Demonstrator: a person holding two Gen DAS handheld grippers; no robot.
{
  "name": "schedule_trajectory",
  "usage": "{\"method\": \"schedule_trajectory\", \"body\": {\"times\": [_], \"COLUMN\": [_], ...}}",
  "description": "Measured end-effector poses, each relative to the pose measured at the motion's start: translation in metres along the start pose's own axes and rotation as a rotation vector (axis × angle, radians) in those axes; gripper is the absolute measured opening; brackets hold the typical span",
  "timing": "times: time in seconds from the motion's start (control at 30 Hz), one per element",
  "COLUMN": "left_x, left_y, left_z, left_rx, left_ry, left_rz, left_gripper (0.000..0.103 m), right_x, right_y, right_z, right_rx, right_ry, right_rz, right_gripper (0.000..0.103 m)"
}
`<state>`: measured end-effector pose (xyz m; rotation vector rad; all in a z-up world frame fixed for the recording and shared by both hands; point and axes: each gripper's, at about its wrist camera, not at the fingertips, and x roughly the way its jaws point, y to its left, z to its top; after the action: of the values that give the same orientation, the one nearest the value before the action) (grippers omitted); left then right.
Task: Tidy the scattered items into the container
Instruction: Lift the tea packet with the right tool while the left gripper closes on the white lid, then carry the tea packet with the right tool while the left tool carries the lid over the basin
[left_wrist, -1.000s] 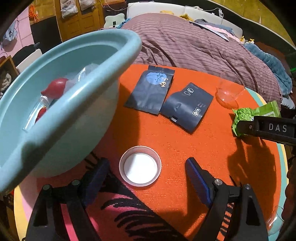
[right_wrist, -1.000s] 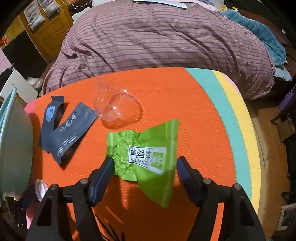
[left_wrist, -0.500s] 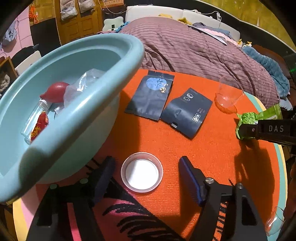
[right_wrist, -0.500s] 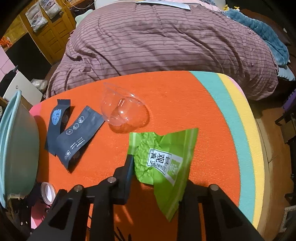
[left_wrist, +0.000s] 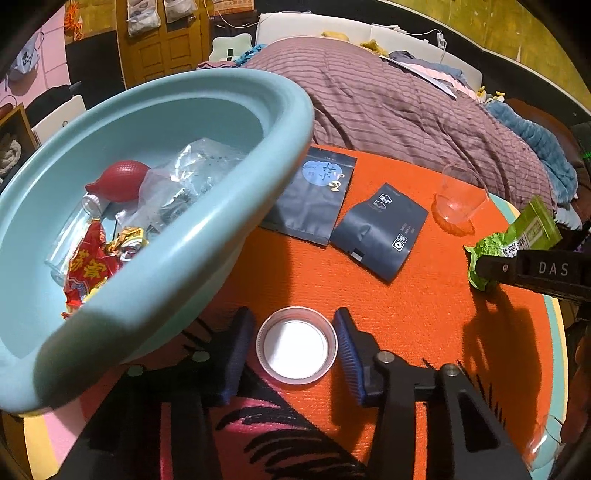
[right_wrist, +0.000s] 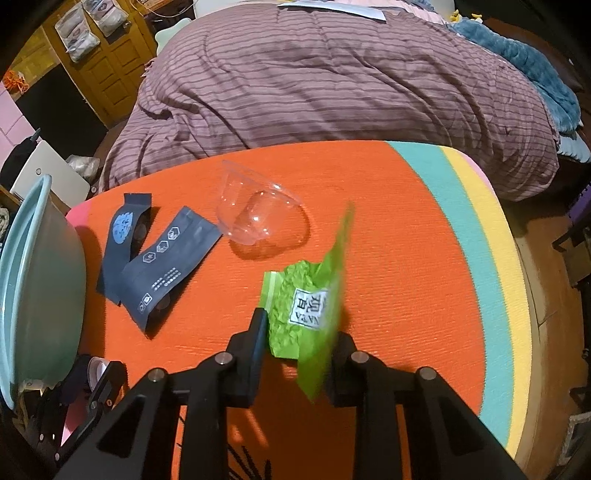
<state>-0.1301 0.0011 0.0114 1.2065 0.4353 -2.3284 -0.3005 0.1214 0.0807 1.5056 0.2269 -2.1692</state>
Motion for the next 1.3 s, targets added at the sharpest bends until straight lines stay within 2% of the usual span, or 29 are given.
{"method": "schedule_trajectory", "body": {"times": [0.1,0.3,0.77,0.93,1.3], "left_x": [-0.001,-0.006,-0.019,-0.026,-0.050], "left_y": [0.000,0.002,0.006,0.001,-0.002], "left_z": [-0.001,-0.005,-0.014,-0.022,-0.034], "left_rx": [0.004,0.008,0.013,0.039,0.075], "left_ry": [-0.001,-0.004,-0.008,0.008,-0.012], "left_rz": [-0.013,-0.042,-0.076,-0.102,-0.120], "left_gripper": [0.044,0.044,0.044,0.044,0.044], "right_x": [-0.003,-0.010,-0.019,-0.032,-0.065], "right_y": [0.003,0.010,0.013,0.014,0.026], "right_z": [0.000,-0.002,-0.011,-0.017,-0.042], "right_rx": [-0.007,-0.026,-0.036,-0.032,-0.068], "right_ry": [-0.006,-0.015,-0.030,-0.052,-0.088], "right_rz": [-0.002,-0.011,0.005,-0.001,-0.040], "right_gripper": [0.028,0.024,0.022,0.022,0.022]}}
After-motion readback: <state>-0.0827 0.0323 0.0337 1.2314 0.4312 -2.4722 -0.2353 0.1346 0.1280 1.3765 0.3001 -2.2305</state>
